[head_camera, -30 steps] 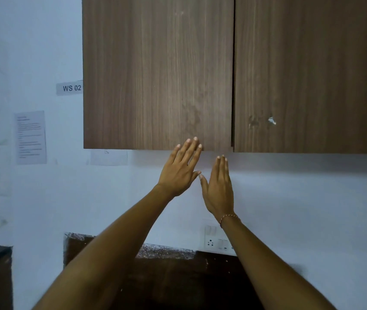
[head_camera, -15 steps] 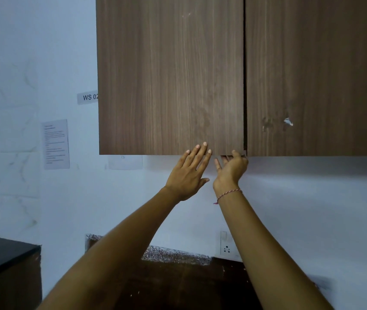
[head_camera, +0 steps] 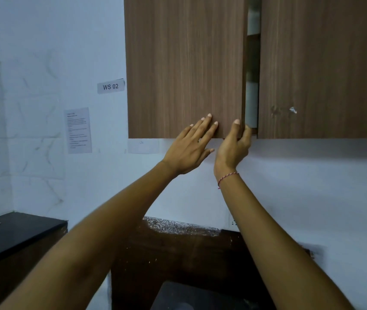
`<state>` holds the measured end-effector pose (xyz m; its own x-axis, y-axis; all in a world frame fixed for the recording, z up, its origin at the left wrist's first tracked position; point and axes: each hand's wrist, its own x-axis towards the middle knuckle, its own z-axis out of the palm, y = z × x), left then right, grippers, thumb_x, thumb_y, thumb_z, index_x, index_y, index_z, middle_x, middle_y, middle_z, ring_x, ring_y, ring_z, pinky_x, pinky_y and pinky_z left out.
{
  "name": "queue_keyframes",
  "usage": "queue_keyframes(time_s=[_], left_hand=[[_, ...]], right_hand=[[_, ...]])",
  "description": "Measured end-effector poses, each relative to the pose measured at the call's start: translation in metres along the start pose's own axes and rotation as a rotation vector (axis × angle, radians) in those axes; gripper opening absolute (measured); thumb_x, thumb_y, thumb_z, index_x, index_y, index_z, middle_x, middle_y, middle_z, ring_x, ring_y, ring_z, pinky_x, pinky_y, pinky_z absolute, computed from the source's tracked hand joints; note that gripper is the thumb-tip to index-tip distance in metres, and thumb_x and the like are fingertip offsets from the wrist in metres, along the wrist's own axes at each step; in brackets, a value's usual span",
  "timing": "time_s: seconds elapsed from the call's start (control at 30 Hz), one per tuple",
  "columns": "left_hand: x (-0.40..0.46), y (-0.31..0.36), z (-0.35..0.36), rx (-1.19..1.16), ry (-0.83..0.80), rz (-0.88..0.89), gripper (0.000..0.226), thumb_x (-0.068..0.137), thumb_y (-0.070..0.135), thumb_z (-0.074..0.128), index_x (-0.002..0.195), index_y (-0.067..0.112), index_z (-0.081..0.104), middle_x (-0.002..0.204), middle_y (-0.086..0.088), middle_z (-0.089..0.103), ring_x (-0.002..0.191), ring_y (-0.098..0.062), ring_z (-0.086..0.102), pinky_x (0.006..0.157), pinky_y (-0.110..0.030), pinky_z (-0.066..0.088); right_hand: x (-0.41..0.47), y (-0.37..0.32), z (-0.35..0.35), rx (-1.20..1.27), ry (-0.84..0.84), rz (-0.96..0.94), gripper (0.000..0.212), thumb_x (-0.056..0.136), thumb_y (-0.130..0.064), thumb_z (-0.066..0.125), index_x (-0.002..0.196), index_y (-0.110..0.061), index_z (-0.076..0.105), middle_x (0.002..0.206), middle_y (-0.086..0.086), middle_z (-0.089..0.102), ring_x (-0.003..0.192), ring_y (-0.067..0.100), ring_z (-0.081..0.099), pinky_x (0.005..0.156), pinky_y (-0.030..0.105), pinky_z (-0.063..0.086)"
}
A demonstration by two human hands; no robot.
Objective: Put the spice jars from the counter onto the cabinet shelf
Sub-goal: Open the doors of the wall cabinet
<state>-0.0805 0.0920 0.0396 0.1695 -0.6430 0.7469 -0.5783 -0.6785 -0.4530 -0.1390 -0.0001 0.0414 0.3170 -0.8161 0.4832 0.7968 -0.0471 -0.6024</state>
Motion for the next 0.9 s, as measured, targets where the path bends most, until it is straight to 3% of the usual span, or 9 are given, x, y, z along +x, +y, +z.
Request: queue_keyframes(time_s=[0.1, 0.2, 0.33, 0.4, 0.53, 0.67, 0.9], left_hand=[[-0.012, -0.006, -0.032, -0.027, 0.028, -0.015, 0.065, 0.095, 0.047, 0.028, 0.148, 0.014, 0.009, 0.158, -0.011, 0.007, 0.146, -0.024, 0.009, 0.116, -0.034, 0.009], [-0.028, -0.01, -0.059, 0.005, 0.019, -0.016, 0.064, 0.094, 0.047, 0.025, 0.148, 0.014, 0.014, 0.157, -0.01, 0.01, 0.146, -0.023, 0.011, 0.117, -0.034, 0.009], [-0.055, -0.012, -0.094, 0.009, 0.065, -0.019, 0.059, 0.097, 0.04, 0.023, 0.147, 0.011, 0.016, 0.156, -0.01, 0.017, 0.145, -0.023, 0.016, 0.116, -0.034, 0.015], [-0.069, -0.015, -0.109, 0.049, 0.092, 0.002, 0.06, 0.097, 0.04, 0.021, 0.147, 0.007, 0.015, 0.155, -0.013, 0.018, 0.144, -0.024, 0.019, 0.115, -0.034, 0.018], [-0.1, -0.033, -0.139, 0.08, 0.107, -0.043, 0.062, 0.098, 0.036, 0.029, 0.146, 0.003, 0.011, 0.156, -0.017, 0.014, 0.144, -0.026, 0.02, 0.113, -0.037, 0.029], [-0.128, -0.054, -0.168, 0.134, 0.106, -0.012, 0.057, 0.098, 0.032, 0.016, 0.144, -0.002, 0.019, 0.151, -0.025, 0.023, 0.138, -0.032, 0.033, 0.104, -0.036, 0.038], [-0.171, -0.098, -0.194, 0.454, 0.06, -0.051, 0.059, 0.093, 0.03, 0.035, 0.143, 0.001, 0.025, 0.149, -0.02, 0.03, 0.138, -0.031, 0.032, 0.112, -0.042, 0.031]], right_hand=[[-0.029, -0.016, 0.001, -0.071, -0.039, -0.056, 0.034, 0.095, -0.03, 0.047, 0.118, -0.007, 0.056, 0.113, 0.006, 0.063, 0.094, 0.011, 0.059, 0.073, 0.011, 0.046], [-0.058, -0.031, 0.004, -0.163, -0.096, -0.098, 0.04, 0.093, -0.03, 0.052, 0.126, -0.007, 0.051, 0.124, 0.008, 0.06, 0.11, 0.019, 0.058, 0.087, 0.021, 0.047], [-0.096, -0.048, 0.007, -0.25, -0.19, -0.144, 0.042, 0.094, -0.026, 0.05, 0.132, -0.007, 0.047, 0.13, 0.009, 0.058, 0.117, 0.022, 0.056, 0.098, 0.03, 0.047], [-0.116, -0.055, 0.01, -0.274, -0.24, -0.178, 0.042, 0.094, -0.024, 0.048, 0.133, -0.008, 0.047, 0.131, 0.009, 0.058, 0.118, 0.023, 0.056, 0.098, 0.035, 0.047], [-0.156, -0.062, 0.02, -0.35, -0.376, -0.328, 0.046, 0.095, -0.018, 0.046, 0.14, -0.008, 0.039, 0.14, 0.01, 0.05, 0.127, 0.024, 0.049, 0.102, 0.031, 0.043], [-0.188, -0.064, 0.038, -0.364, -0.484, -0.45, 0.051, 0.096, -0.013, 0.043, 0.145, -0.01, 0.028, 0.144, 0.007, 0.045, 0.128, 0.022, 0.049, 0.1, 0.028, 0.043], [-0.225, -0.053, 0.07, -0.336, -0.661, -0.54, 0.062, 0.093, -0.014, 0.047, 0.148, -0.013, 0.018, 0.153, 0.006, 0.03, 0.137, 0.022, 0.036, 0.103, 0.032, 0.041]])
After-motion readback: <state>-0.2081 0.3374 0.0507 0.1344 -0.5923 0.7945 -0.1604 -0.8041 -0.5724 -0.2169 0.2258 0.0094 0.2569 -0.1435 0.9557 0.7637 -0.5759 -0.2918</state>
